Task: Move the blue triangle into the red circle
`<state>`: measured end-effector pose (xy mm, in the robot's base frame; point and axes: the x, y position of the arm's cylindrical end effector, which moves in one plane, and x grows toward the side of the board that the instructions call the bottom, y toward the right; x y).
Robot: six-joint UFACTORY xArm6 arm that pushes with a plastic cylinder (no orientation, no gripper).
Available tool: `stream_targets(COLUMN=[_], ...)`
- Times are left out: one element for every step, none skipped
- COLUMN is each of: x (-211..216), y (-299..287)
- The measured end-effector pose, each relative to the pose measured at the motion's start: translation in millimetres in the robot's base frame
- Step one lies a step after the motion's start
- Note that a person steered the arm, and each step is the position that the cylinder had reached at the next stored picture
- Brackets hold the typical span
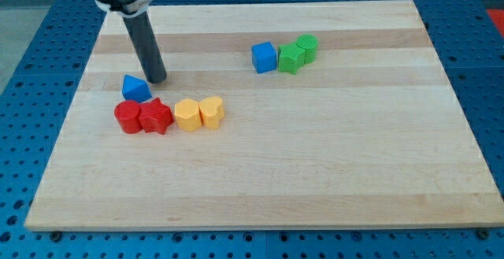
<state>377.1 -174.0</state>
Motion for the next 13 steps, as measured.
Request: stream_targets(x=[-7.6, -8.1, -6.9, -6.5, -6.4, -3.1, 4.3, 11.4, 11.9, 13.2, 15.2, 15.2, 15.2], y=[0.0, -7.0, -25.1, -35.8, -36.3, -36.3, -36.3, -36.3, -36.3, -36.3, -35.9, -29.7, -17.0])
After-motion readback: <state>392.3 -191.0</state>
